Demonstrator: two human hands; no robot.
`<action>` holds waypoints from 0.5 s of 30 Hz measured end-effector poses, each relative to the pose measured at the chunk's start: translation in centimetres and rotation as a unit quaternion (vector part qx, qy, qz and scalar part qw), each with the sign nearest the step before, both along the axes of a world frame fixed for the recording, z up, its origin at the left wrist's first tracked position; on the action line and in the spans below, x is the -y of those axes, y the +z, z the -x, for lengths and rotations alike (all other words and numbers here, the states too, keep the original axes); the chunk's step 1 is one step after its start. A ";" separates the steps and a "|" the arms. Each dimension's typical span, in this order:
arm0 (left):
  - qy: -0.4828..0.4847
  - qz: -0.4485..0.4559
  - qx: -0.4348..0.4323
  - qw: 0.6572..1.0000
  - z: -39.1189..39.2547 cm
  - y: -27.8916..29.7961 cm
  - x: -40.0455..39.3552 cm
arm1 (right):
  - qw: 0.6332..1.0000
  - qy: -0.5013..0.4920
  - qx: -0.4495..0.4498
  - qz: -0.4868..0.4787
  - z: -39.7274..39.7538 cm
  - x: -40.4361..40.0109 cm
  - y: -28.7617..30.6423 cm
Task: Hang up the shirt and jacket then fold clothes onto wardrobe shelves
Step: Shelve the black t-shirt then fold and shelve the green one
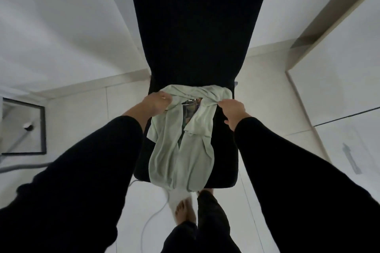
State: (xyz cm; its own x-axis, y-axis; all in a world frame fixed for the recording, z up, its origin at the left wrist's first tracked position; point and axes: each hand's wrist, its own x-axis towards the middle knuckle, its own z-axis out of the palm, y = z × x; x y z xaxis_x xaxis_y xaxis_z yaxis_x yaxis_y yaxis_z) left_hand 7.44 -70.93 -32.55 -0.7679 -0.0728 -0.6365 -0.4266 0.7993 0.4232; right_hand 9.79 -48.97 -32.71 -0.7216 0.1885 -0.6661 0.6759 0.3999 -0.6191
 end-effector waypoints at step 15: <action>-0.060 0.163 -0.042 0.984 8.5 -14.9 -3.2 | 0.990 -0.010 0.014 -0.140 8.0 -1.7 -14.3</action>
State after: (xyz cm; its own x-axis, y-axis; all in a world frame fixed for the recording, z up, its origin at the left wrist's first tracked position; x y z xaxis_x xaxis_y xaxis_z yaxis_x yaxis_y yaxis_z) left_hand -1.08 -67.75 -47.43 -0.8328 -0.1677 -0.5276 -0.2949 0.9409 0.1664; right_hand 1.79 -47.29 -46.99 -0.6973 0.3826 -0.6061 0.7012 0.5395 -0.4661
